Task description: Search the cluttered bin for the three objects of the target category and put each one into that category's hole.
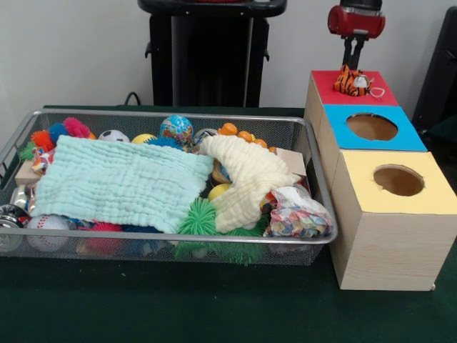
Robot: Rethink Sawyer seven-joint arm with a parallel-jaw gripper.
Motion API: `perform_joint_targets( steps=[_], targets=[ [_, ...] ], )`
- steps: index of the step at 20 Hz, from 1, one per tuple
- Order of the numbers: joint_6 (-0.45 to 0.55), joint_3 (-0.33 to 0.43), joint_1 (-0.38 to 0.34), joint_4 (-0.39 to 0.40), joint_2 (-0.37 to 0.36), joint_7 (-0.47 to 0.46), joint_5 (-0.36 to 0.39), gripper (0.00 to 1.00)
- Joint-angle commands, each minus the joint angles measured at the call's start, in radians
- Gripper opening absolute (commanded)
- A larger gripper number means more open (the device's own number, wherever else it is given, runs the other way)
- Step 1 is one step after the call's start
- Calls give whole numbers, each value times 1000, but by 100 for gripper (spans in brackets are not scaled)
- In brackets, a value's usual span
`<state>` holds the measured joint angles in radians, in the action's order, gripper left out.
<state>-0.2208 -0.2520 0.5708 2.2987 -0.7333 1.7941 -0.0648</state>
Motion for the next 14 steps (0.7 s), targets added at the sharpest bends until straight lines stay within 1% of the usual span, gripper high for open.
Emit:
perform_joint_targets(
  steps=[1,7,14],
  targets=[
    [105,30,-13,-80,-59,168,-60,0],
    [139,37,-29,-76,-94,156,-51,0],
    [127,48,-61,-91,-86,150,-38,0]
  ],
)
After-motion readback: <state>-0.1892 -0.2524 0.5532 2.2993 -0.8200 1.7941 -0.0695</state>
